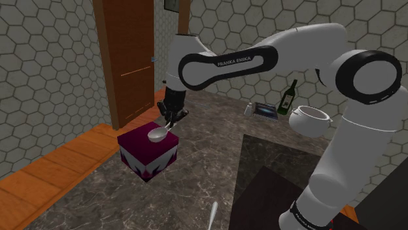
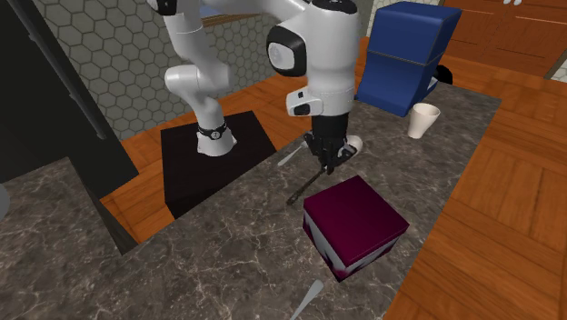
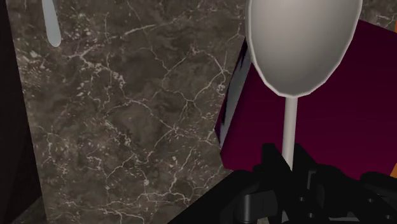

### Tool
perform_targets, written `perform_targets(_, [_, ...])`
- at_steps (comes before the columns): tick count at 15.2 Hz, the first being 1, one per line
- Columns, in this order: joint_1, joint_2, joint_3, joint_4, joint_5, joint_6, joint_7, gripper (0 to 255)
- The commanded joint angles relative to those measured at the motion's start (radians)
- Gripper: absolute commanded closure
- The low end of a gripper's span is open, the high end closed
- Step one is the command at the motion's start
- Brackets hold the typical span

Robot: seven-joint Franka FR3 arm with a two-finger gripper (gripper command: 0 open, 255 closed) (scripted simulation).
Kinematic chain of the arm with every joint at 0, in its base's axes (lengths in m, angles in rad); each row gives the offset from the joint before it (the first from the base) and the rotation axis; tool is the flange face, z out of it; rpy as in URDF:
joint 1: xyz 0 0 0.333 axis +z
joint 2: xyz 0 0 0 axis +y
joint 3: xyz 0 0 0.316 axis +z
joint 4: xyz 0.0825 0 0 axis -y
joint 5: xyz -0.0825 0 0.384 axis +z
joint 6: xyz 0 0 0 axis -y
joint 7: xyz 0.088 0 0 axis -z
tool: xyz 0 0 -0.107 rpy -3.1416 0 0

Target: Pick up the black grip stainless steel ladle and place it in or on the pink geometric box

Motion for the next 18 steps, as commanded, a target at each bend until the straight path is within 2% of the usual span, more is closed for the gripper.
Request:
perform_targets(1, [0.041,0.107,0.001,0.129,-0.075,-0.044,0.057,255])
perform_targets(6, [0.177,0.348,-0.035,0.463,-0.207,-0.170,0.123,255])
perform_targets(18, [0.168,0.375,-0.052,0.337,-0.228,-0.024,0.140,255])
